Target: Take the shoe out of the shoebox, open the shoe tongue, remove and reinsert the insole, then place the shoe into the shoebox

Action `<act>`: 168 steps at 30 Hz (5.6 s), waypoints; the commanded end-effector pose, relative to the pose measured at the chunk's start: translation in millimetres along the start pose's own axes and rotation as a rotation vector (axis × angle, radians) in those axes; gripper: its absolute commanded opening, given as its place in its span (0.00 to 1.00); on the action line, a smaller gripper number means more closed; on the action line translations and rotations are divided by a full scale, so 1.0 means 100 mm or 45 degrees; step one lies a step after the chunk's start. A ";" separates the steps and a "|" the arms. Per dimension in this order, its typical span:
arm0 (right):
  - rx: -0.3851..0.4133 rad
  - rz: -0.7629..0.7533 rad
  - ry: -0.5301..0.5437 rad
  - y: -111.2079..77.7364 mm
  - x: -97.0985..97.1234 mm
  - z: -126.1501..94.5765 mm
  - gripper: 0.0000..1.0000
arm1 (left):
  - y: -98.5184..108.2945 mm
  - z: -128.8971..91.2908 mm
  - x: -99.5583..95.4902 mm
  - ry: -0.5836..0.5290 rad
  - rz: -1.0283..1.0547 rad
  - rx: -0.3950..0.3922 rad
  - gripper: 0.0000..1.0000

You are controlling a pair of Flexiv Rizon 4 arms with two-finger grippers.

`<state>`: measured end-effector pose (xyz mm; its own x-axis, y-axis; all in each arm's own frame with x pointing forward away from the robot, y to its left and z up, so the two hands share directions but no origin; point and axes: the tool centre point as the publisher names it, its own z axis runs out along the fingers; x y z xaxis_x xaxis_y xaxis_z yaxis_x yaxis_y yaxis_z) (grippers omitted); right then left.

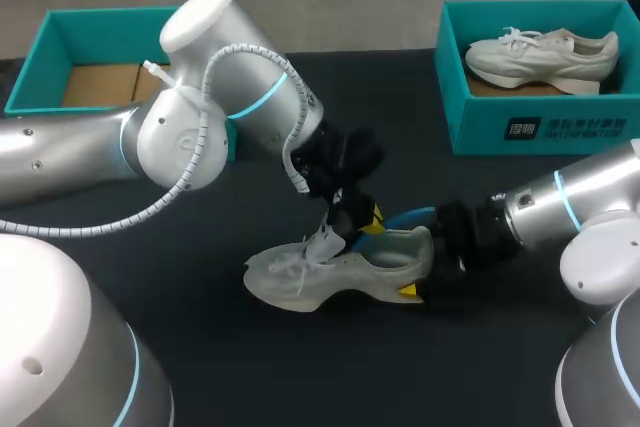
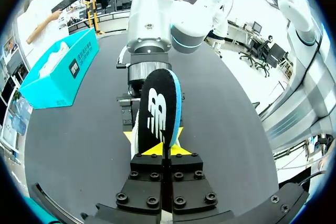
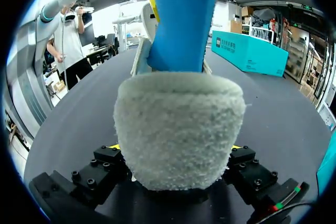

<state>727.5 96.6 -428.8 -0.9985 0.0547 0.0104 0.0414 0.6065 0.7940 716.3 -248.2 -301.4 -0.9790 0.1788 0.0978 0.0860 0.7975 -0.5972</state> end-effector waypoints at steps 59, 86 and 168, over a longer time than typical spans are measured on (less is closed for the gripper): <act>0.005 0.001 -0.001 0.00 0.00 0.01 0.00 | 0.15 0.14 -0.03 -0.382 -0.100 -0.016 0.00; 0.005 0.001 -0.001 0.00 0.00 0.01 0.00 | -0.44 -0.53 -0.10 -0.182 0.093 0.319 0.00; 0.005 0.001 -0.001 0.00 0.00 0.01 0.00 | -1.63 -1.87 0.77 0.152 -0.439 1.055 0.00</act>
<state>727.5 96.7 -428.8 -0.9985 0.0545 0.0104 0.0414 0.6065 0.7940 667.0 -257.5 -36.6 -0.9124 0.0890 0.3995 -0.3724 0.2245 -0.9005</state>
